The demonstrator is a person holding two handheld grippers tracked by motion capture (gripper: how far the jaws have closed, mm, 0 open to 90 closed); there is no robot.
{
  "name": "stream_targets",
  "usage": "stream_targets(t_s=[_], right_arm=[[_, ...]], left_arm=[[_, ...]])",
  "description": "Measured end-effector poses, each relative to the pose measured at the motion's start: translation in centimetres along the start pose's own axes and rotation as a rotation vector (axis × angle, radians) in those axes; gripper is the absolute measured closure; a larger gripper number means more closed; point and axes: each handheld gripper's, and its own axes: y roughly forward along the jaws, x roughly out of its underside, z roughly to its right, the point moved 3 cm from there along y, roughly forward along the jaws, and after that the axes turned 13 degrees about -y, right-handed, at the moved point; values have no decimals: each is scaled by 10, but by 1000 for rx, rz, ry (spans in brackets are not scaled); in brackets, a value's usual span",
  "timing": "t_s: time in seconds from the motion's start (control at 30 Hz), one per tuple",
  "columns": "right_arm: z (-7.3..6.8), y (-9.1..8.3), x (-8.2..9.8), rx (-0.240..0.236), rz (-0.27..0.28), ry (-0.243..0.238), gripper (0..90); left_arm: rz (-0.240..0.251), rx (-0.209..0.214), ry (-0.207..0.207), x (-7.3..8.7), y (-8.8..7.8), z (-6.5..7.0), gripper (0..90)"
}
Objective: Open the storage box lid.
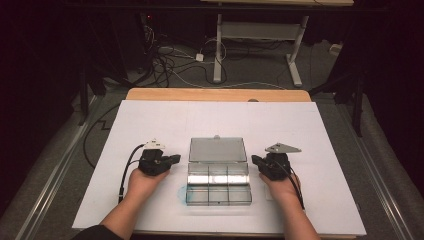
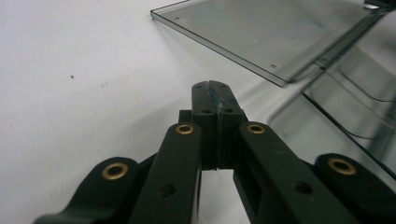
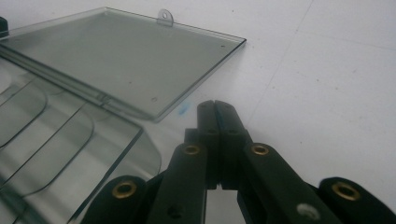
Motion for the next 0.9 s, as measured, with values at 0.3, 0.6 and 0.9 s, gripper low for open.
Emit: stream_targets(t_s=[0.3,0.6,0.9], right_arm=[[-19,-38,15,-12,98,-32,900],[-35,-65,35,-24,128,-68,826],[-30,-81,46,10,129,-52,738]], left_arm=[[63,31,43,30,-39,15,874],[71,29,128,51,-52,23,813],[46,53,108,50,-43,14,403]])
